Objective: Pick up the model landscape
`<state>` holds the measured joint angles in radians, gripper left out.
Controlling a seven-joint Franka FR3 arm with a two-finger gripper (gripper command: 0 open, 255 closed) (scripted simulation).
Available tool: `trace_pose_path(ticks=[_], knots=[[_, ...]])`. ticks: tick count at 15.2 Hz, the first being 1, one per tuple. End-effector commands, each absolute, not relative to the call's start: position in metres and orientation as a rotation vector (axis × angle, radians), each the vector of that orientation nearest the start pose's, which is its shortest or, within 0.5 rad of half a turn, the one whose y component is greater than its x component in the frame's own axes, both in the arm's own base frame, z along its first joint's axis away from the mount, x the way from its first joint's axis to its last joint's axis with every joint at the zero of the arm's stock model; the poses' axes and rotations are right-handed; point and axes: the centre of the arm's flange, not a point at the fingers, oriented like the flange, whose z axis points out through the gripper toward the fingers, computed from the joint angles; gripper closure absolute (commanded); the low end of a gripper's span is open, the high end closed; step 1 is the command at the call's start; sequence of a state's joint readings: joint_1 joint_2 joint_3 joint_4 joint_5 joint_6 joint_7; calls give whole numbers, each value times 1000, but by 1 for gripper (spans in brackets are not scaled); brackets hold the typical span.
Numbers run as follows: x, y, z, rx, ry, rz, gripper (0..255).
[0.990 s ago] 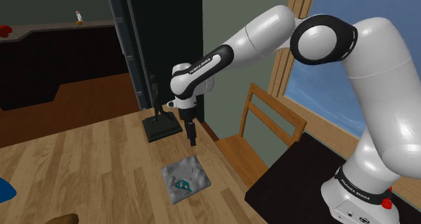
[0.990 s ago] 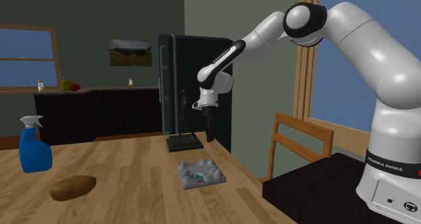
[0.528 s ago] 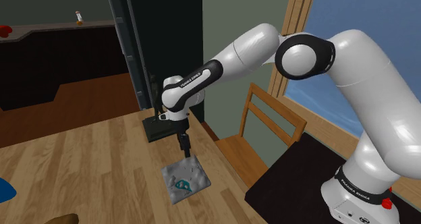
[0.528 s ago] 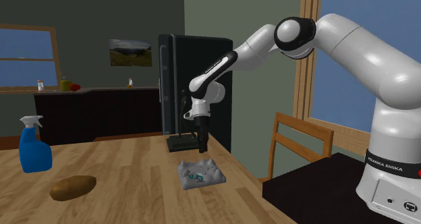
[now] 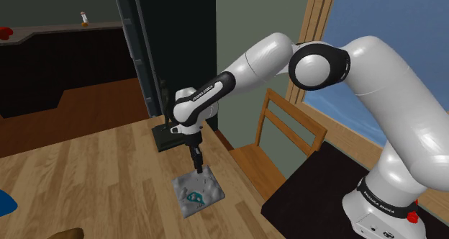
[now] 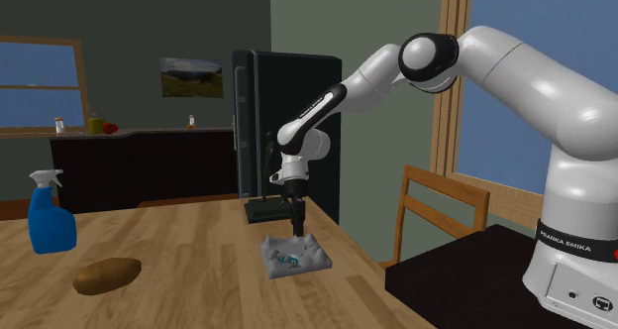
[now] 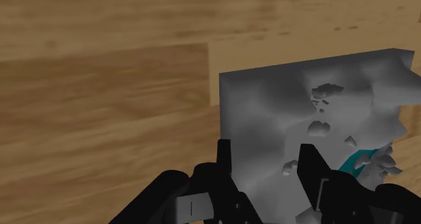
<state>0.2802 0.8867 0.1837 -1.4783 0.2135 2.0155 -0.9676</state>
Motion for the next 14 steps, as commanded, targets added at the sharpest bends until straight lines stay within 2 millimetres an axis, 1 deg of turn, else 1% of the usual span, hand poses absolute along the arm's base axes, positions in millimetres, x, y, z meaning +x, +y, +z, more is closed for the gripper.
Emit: trace_pose_path(ticks=[1,8,14], knots=[[605,299,132,-2196,-1606,341,255],[605,299,132,-2196,-1606,341,255],[605,299,163,-2196,-1606,341,255]])
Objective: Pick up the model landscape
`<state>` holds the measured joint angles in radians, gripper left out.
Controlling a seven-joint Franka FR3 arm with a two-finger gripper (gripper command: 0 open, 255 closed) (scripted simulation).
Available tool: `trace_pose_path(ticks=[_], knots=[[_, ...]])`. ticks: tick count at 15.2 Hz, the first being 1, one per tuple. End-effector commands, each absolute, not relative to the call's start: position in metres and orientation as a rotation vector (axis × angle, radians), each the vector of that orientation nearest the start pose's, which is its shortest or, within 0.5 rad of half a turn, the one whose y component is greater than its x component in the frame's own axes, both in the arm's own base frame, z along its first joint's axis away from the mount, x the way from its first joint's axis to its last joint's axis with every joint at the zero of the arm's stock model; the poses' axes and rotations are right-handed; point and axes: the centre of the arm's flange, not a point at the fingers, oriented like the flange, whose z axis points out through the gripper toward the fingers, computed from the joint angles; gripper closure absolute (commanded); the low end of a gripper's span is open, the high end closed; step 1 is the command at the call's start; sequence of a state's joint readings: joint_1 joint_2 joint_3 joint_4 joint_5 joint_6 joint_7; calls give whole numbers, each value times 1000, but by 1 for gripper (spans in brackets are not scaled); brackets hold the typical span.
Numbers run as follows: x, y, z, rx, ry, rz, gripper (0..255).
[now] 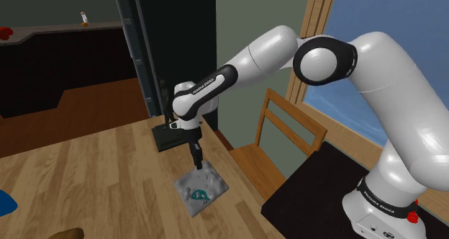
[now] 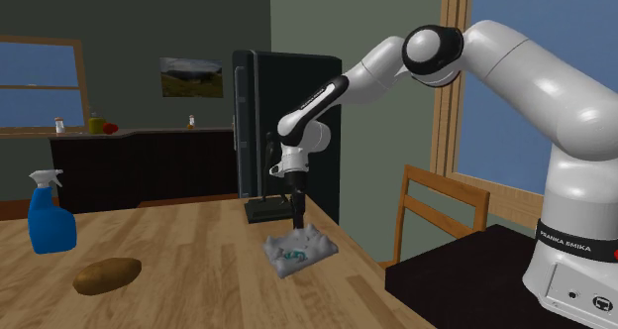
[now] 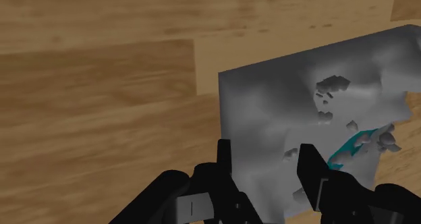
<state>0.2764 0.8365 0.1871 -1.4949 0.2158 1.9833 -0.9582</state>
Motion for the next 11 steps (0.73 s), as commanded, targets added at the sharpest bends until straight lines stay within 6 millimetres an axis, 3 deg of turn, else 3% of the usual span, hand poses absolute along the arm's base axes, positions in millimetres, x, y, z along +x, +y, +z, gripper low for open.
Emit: trace_pose_path(ticks=[1,9,11], knots=[[605,299,169,-2196,-1606,341,255],[605,299,211,-2196,-1606,341,255],[605,299,212,-2196,-1606,341,255]])
